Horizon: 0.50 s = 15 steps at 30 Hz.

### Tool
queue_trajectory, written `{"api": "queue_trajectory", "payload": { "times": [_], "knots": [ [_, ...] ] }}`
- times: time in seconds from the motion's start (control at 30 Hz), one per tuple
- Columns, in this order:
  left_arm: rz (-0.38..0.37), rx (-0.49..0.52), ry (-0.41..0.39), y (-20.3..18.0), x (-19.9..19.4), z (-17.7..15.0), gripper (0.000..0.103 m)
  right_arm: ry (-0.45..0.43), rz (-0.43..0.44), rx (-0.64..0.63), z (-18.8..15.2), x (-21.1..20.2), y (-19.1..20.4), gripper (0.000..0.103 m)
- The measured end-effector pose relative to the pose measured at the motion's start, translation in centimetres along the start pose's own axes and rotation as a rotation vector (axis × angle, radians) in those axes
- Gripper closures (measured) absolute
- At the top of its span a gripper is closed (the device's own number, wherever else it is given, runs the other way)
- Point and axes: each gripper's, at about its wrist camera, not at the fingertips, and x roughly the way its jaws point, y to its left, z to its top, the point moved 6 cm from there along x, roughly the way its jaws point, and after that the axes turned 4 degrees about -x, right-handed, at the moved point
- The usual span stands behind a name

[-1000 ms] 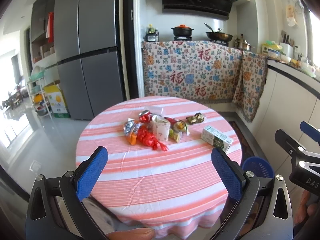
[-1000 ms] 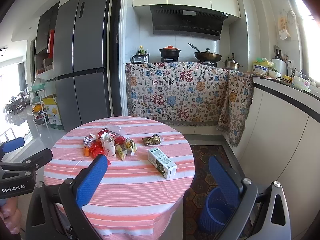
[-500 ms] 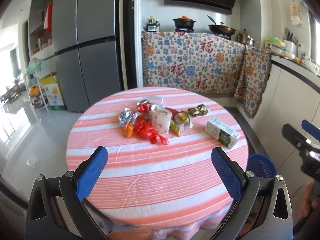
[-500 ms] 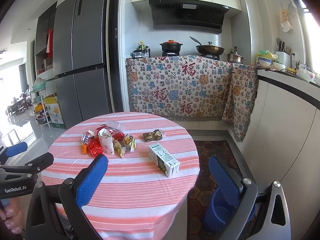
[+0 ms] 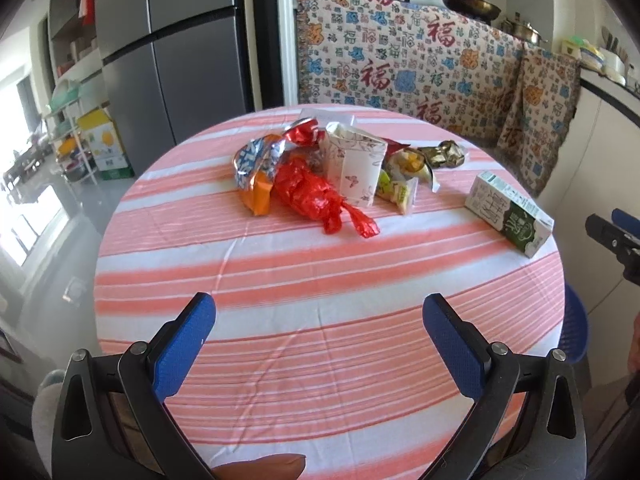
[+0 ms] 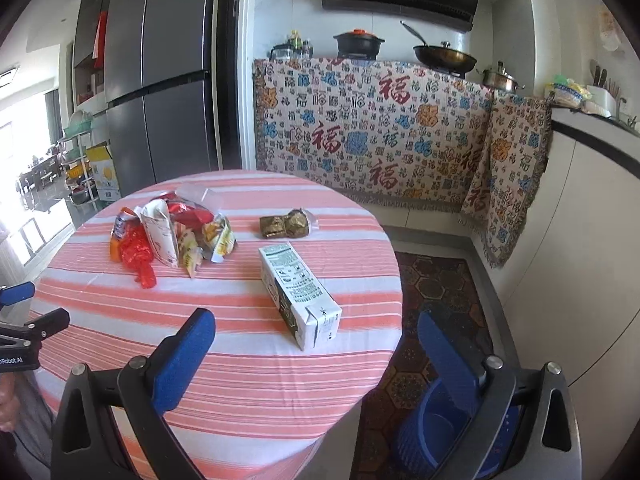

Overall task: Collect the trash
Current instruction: 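Grasp the green milk carton with the right tool while the left tool approaches the red bag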

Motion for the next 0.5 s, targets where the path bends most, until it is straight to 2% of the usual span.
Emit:
{"api": "queue_trajectory", "payload": {
  "times": [0.1, 0.2, 0.3, 0.33, 0.37, 0.43, 0.5],
  "knots": [
    [-0.015, -0.022, 0.049, -0.1, 1.9, 0.0, 0.0, 0.078, 0.07, 0.012, -0.6, 3.4, -0.4, 0.0],
    [0.005, -0.011, 0.078, -0.1, 3.4, -0.3, 0.0, 0.134, 0.118, -0.013, -0.9, 6.0, 0.0, 0.0],
    [0.015, -0.011, 0.099, 0.1, 4.2, -0.7, 0.0, 0.185, 0.154, -0.015, -1.1, 8.5, 0.2, 0.008],
    [0.018, -0.013, 0.105, 0.2, 4.4, -0.8, 0.0, 0.211, 0.163, 0.003, -1.3, 9.5, 0.0, 0.014],
    [0.021, -0.013, 0.109, 0.3, 4.5, -0.9, 0.0, 0.229, 0.179, 0.024, -1.4, 10.3, -0.3, 0.033],
    [0.028, -0.016, 0.112, 0.5, 4.8, -1.1, 0.0, 0.273, 0.235, 0.101, -1.9, 11.7, -0.9, 0.054],
    [0.031, -0.021, 0.116, 0.8, 5.0, -1.1, 0.0, 0.288, 0.313, 0.235, -2.3, 12.4, -2.2, 0.056]
  ]
}}
